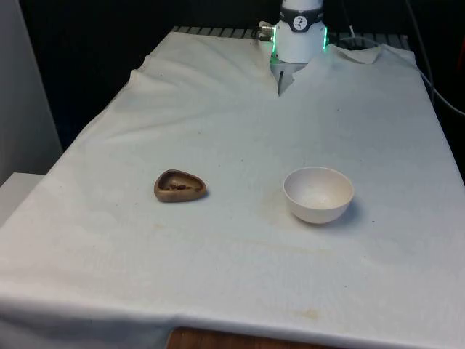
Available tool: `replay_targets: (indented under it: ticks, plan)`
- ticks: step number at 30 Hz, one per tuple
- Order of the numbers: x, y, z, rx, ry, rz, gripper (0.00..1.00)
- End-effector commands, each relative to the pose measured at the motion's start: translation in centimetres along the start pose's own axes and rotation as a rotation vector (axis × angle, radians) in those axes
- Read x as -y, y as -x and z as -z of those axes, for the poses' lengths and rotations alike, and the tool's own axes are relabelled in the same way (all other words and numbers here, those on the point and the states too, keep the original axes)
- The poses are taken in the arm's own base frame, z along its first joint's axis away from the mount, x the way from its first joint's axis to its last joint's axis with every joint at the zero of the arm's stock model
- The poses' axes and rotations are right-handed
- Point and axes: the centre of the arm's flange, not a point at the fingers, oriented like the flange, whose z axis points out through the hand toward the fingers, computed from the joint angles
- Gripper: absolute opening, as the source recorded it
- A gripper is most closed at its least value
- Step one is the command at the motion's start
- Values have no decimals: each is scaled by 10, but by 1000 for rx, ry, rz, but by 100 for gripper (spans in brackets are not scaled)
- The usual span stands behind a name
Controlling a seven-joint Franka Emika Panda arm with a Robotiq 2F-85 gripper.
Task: Pour the coffee beans from the cup into the bowl.
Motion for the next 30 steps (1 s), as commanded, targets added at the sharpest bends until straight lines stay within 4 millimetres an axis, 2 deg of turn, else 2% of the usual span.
replay_targets:
  ticks: [1, 4, 9, 10, 11, 17, 20, 21, 27, 30]
  plan:
    - [-3, -1, -2, 1, 0, -1, 100]
    - [-17, -2, -10, -13, 1, 3, 100]
    - [-30, 0, -18, -27, 3, 15, 100]
    - [-28, -1, -18, -12, 2, 10, 100]
    - [-36, 0, -22, -29, 4, 22, 100]
    - [-54, 1, -33, -37, 5, 41, 100]
    - [-58, 2, -35, -31, 8, 45, 100]
    - [-66, 2, -39, -44, 7, 54, 100]
    - [-84, 3, -51, -58, 17, 68, 100]
    - [-87, 3, -53, -59, 19, 69, 100]
